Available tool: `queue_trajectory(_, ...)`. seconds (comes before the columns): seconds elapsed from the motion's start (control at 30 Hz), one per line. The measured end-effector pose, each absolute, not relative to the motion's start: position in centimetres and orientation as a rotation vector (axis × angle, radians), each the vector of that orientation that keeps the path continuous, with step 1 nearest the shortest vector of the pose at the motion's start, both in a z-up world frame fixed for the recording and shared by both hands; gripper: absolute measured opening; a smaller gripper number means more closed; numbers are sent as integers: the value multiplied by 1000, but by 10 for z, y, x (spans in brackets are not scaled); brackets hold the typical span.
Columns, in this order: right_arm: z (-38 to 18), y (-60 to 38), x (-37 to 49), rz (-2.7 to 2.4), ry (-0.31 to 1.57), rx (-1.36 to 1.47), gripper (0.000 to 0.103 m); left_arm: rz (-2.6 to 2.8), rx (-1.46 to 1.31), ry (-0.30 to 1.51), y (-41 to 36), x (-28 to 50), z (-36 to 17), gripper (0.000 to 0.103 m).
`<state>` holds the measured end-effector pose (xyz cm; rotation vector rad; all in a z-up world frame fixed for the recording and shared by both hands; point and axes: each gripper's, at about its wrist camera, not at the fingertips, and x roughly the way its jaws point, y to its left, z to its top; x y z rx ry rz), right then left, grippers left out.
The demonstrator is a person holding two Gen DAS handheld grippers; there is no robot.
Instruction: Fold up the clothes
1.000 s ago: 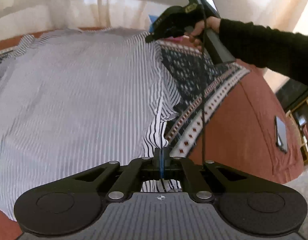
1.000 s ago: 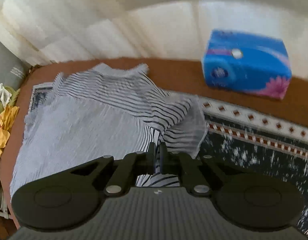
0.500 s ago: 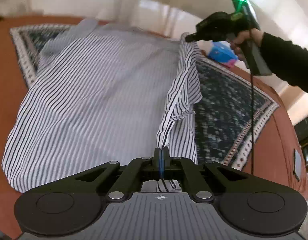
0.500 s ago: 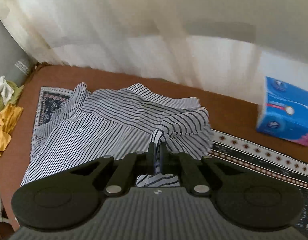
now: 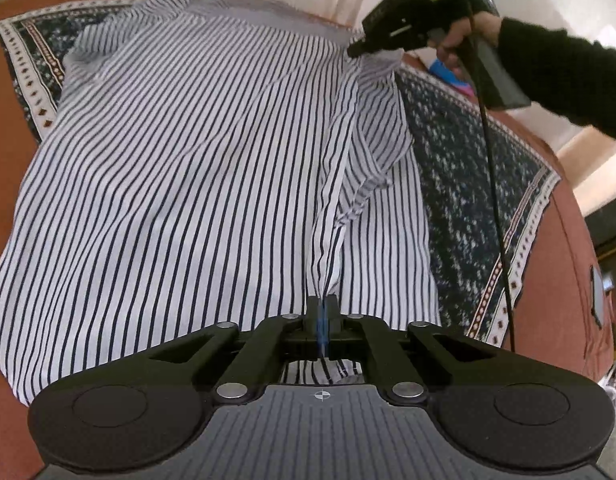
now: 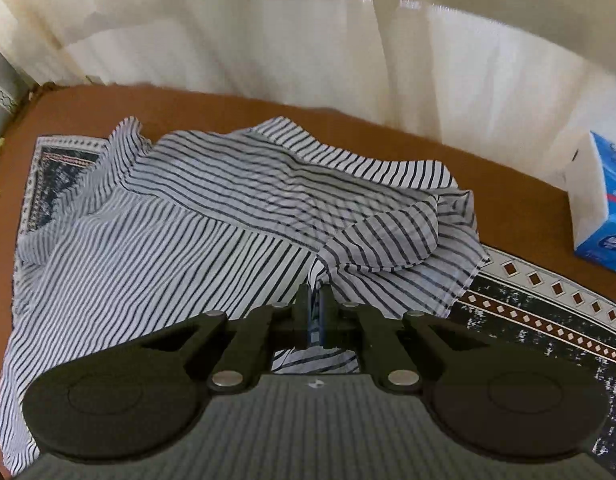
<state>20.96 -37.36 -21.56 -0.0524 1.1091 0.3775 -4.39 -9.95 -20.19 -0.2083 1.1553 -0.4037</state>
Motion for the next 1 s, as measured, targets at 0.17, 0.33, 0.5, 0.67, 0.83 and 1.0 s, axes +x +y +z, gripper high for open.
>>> queue_trajectory(0.17,-226,-368,211,379,1120,-47,5,-396,-205,1185,-95,-43,-210,16)
queue_trajectory(0.33,-227,-363,211,384,1091,-40,15,-393,-188,1209,-95,-44,-216,21)
queue_trajectory(0.5,-203,-360,201,412,1007,3,42,-389,-176,1182,-90,-44,-206,23)
queue_trajectory(0.67,-160,-375,171,452,920,75,46,-387,-183,1105,-74,-36,-177,26)
queue_trajectory(0.83,-137,-400,132,474,893,150,46,-465,-127,1015,-92,-11,-161,36)
queue_trajectory(1.0,-173,-418,103,376,982,204,35,-542,18,987,-132,19,-179,36)
